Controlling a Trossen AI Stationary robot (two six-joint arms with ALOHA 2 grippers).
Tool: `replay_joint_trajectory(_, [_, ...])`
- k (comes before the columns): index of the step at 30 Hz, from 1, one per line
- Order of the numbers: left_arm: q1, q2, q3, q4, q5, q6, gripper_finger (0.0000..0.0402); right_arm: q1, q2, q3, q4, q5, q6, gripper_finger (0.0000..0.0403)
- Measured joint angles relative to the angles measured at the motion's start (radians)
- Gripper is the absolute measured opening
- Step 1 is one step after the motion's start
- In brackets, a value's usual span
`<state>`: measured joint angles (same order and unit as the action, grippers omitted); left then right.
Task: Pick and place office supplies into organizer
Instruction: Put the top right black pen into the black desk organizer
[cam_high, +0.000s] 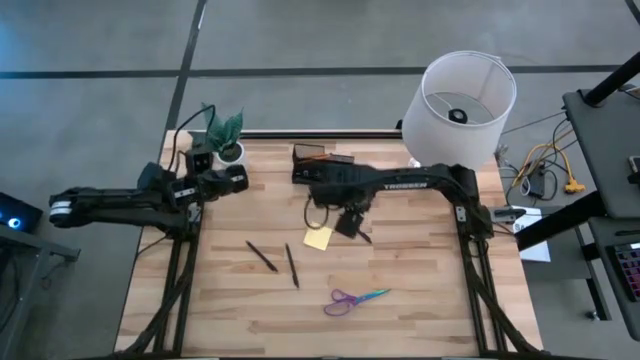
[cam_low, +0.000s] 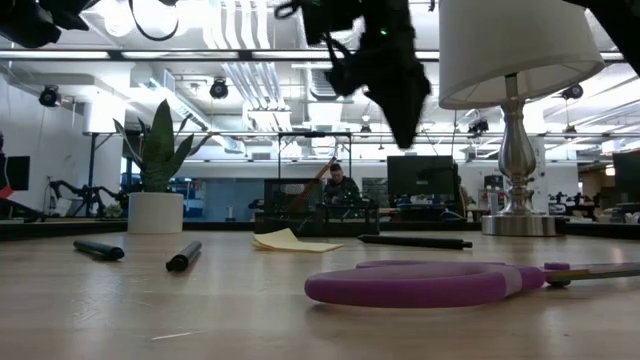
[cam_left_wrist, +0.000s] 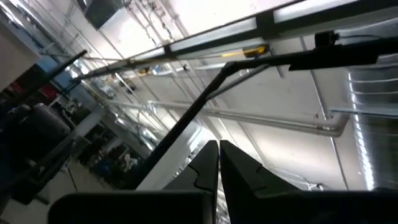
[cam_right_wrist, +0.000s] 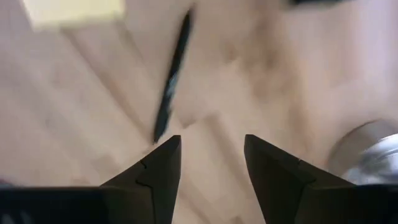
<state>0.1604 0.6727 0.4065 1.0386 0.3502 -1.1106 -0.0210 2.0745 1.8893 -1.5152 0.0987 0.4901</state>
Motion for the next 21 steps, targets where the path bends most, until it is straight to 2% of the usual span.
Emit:
replay_joint_trajectory(4, [0.000, 0.027, 0.000, -0.001, 0.014, -0.001, 0.0000, 0.046, -0.048, -0.158, 0.085, -0.054, 0.049, 0.0168])
replay_joint_trajectory(9, [0.000, 0.054, -0.001, -0.001, 0.034, -0.009, 0.0000, 0.053, -0.100, -0.365, 0.335, -0.176, 0.161, 0.0168])
replay_joint_trajectory(11, [0.000, 0.062, -0.001, 0.001, 0.041, -0.010, 0.0000, 0.050, -0.125, -0.426, 0.408, -0.180, 0.223, 0.0168])
replay_joint_trajectory(15, [0.000, 0.067, -0.001, -0.001, 0.043, -0.011, 0.0000, 0.047, -0.144, -0.504, 0.489, -0.174, 0.299, 0.0168])
replay_joint_trajectory(21, [0.000, 0.073, -0.001, -0.001, 0.044, -0.012, 0.0000, 0.047, -0.144, -0.553, 0.582, -0.174, 0.307, 0.0169])
